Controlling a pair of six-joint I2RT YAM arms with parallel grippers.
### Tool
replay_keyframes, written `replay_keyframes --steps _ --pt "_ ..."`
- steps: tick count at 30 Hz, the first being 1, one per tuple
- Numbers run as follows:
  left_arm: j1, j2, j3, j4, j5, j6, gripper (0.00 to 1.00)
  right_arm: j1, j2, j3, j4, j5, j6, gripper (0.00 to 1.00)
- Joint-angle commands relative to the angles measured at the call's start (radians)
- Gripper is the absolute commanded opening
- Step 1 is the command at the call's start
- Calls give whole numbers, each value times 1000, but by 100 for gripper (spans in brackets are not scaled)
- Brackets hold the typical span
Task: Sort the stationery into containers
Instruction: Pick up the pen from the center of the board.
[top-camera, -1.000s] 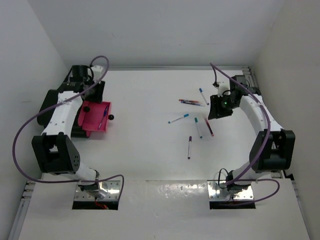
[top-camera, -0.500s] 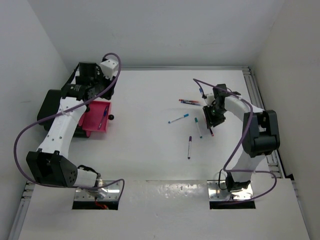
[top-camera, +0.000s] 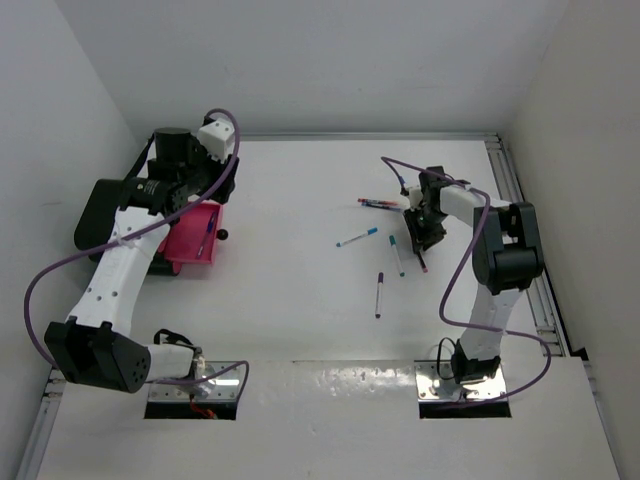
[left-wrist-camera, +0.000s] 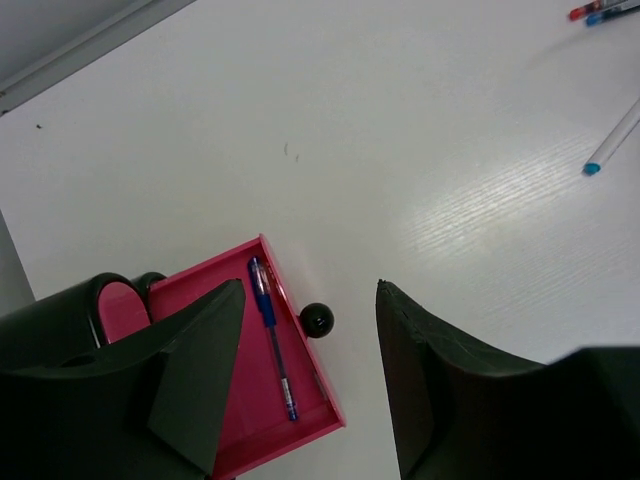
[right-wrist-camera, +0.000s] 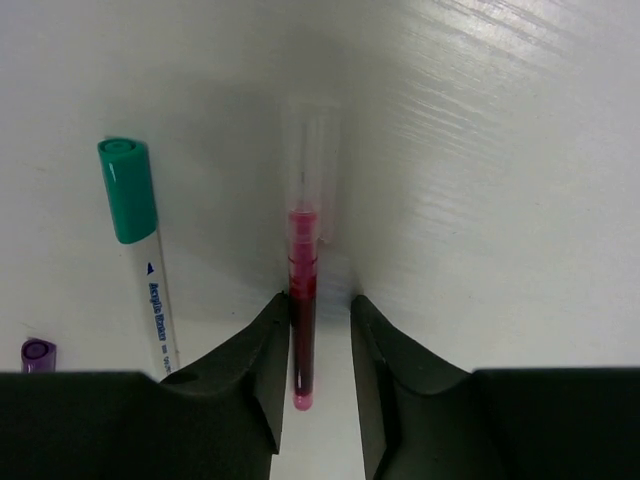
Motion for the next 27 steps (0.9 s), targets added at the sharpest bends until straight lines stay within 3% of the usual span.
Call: replay_keyframes --steps 1,8,11,15,19,23,24,27 --pt "-5 -29 -7 34 29 -37 62 3 24 17 35 17 -5 30" --pt "10 -36 -16 40 100 -88 62 -3 -21 14 -17 -41 5 5" --pt "33 -59 -44 69 244 -123 62 -2 -167 17 -52 -186 14 1" --pt "44 -141 -160 210 536 -265 63 -2 -339 52 -114 -547 -28 0" --pt "-27 -226 -318 496 673 -426 68 15 -477 45 -71 -774 36 0" --pt "-101 -234 -365 671 662 -578 67 116 -568 39 143 -848 229 0" --pt "-114 -224 -372 751 667 -689 66 162 -577 20 208 -857 281 0" --pt "-147 -186 -380 884 674 -854 65 246 -592 -1 508 -868 543 0"
